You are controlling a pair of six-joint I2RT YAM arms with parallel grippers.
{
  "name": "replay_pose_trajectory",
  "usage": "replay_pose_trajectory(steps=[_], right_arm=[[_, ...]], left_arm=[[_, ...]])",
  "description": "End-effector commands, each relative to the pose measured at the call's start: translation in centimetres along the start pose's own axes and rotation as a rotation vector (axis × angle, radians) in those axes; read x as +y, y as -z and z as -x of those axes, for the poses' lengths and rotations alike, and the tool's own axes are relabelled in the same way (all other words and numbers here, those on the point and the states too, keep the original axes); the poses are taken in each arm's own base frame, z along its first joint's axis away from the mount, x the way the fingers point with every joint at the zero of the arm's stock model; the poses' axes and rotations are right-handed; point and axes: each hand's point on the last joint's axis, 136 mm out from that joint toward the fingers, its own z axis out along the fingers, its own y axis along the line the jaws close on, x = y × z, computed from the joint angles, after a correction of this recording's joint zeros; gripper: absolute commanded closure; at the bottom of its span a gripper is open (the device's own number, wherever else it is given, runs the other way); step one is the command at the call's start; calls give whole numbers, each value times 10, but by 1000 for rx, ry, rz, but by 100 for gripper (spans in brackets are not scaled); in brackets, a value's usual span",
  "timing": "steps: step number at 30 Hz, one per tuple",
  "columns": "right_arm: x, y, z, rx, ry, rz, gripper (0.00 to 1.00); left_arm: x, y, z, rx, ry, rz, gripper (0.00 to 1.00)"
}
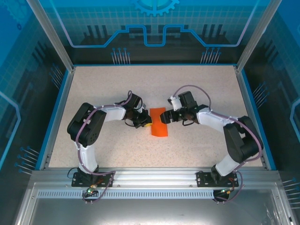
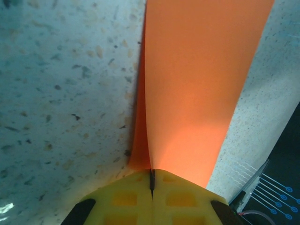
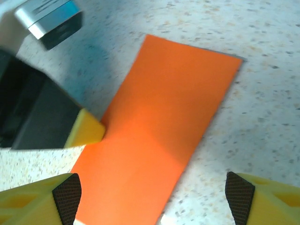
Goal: Fold a paper plane with a square sheet of paper (fold left side to right side)
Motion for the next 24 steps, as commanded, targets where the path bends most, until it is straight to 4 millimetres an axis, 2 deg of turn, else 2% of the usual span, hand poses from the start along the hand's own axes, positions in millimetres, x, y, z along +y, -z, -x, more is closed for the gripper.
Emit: replay_pose_trajectory(steps=[1, 6, 9, 16, 19, 24], right_arm=[[27, -6, -23, 10, 210, -32, 15], [63, -21, -50, 49, 416, -53, 14], [73, -29, -58, 75, 474, -51, 13], [78, -46, -68, 137, 513, -53, 14], [76, -50, -65, 138, 522, -81, 15], [72, -50, -59, 127, 521, -119, 25]], left_arm=[[-16, 8, -8, 24, 2, -56, 100], [-15, 7, -11, 40, 5, -60, 100], [-14, 6, -12, 45, 9, -58, 100], [-15, 6, -12, 48, 8, -65, 100], [-16, 7, -12, 48, 6, -66, 100], [-15, 7, -13, 50, 6, -63, 100]])
